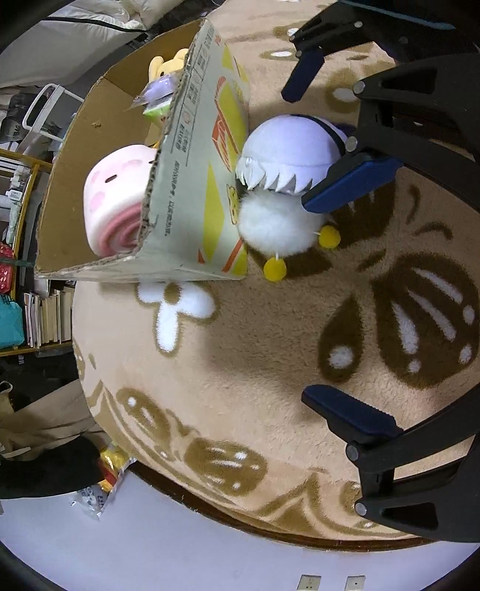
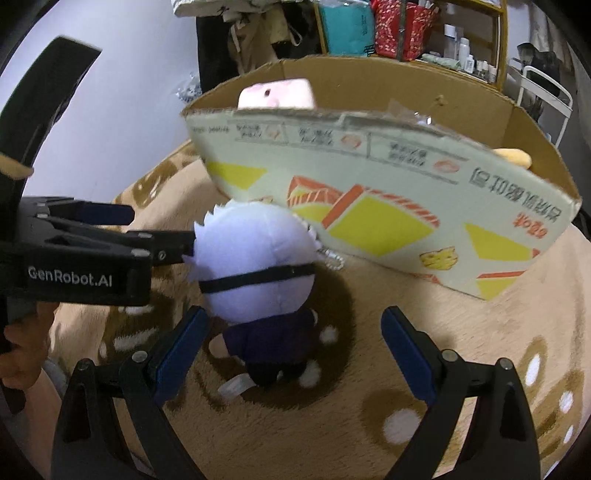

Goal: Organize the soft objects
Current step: 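Lower right tool onto white-haired doll plush and close on its body, then lift doll with right tool while left tool grasps white pompom of doll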

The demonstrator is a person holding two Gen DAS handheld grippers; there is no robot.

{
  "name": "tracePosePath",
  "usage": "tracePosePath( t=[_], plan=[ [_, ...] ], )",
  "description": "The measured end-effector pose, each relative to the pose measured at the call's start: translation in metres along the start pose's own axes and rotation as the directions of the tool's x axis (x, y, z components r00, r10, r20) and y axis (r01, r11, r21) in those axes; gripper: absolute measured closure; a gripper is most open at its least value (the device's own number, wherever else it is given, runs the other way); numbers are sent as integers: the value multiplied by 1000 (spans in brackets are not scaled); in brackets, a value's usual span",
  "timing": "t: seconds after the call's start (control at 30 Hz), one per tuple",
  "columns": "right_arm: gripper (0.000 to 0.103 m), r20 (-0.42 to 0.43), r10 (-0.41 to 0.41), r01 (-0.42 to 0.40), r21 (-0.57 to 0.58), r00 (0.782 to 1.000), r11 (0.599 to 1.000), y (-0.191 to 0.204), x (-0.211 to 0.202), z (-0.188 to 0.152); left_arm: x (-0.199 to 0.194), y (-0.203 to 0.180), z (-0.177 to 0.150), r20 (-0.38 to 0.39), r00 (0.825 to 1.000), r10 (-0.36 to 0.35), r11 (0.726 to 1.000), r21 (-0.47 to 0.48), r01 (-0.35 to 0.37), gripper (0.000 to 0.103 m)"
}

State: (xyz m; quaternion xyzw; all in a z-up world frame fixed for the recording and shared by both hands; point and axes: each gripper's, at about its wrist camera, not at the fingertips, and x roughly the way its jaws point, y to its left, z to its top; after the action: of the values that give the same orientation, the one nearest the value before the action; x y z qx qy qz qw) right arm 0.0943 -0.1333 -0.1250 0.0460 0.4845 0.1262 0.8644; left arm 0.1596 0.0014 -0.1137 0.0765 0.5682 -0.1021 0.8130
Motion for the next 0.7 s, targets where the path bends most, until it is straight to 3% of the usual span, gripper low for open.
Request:
tracePosePath(
  t=[0.13,0.3,0.37,0.4,0.47,0.7],
  plan=[
    [4,-17,13,-13,0,1000,1000,5,8,-1,3,2,1,-7,1000,-13,1000,-11,13,10],
    [22,-48,40,-38,38,998,999,-2,20,-1,8,0,2,-18,998,-59,998,-14,58,10],
    [33,-57,73,-69,66,996,995,-6,25,-2,10,-3,3,-19,997,-76,997,-7,76,10],
    [47,-60,93,-88,73,994,993,-6,26,-2,11,-4,3,-19,996,-83,997,-4,83,10],
    [57,-64,96,-90,80,993,993,-8,26,-2,12,-6,3,-16,995,-100,995,4,100,10],
    [62,-62,95,-87,112,994,990,-20,23,0,18,-17,7,-8,991,-135,991,23,135,10]
  ],
)
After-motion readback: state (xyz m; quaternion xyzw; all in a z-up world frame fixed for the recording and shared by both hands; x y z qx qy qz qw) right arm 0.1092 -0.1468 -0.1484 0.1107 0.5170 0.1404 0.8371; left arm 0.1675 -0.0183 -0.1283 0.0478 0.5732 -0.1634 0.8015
